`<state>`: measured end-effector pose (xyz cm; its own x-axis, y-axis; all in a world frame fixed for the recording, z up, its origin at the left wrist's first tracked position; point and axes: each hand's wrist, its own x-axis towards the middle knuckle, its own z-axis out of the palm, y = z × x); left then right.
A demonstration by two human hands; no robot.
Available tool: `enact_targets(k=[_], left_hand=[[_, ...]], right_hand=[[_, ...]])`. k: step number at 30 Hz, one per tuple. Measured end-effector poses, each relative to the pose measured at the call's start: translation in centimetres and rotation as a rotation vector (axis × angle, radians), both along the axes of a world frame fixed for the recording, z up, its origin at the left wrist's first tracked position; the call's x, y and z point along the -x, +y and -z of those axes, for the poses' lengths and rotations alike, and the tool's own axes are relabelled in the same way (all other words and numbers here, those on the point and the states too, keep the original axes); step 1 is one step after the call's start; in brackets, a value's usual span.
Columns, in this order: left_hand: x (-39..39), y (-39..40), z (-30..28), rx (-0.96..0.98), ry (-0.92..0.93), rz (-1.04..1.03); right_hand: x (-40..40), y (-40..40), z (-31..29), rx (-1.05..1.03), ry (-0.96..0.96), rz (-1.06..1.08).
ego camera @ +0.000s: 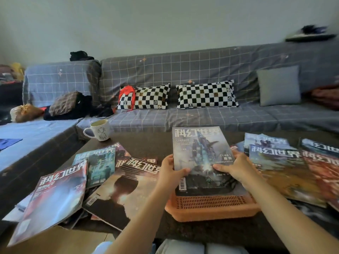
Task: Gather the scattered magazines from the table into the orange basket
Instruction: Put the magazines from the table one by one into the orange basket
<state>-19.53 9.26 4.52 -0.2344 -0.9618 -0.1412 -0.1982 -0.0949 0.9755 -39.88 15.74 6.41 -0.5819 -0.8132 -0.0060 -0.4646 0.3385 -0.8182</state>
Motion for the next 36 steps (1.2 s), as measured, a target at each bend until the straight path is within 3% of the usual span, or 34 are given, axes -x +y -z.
enact_targets(k=[7, 11, 25, 32, 36], left_hand=[[2.2, -0.5, 2.0, -0.159, -0.543, 0.070], [2.6, -1.3, 2.7, -0.067, -0.766, 0.175], [2.4, -5.1, 2.9, -0.006, -0.807, 0.269], [2.9, -4.9, 3.2, 0.066, -0.829, 0.255], [2.8, -4.9, 2.9, 0.029, -0.920, 0.390]], right_hand=[[1.3, 0.1, 4.3, -0.340, 0.021, -0.064], [1.2, -0.1, 5.1, -0.422, 0.093, -0.099], [0.8, -2.6, 5.1, -0.502, 0.139, -0.114], [1.0, -2.8, 5.8, -0.410, 0.116, -0.076], [1.5, -3.0, 6.3, -0.346, 0.104, -0.071]])
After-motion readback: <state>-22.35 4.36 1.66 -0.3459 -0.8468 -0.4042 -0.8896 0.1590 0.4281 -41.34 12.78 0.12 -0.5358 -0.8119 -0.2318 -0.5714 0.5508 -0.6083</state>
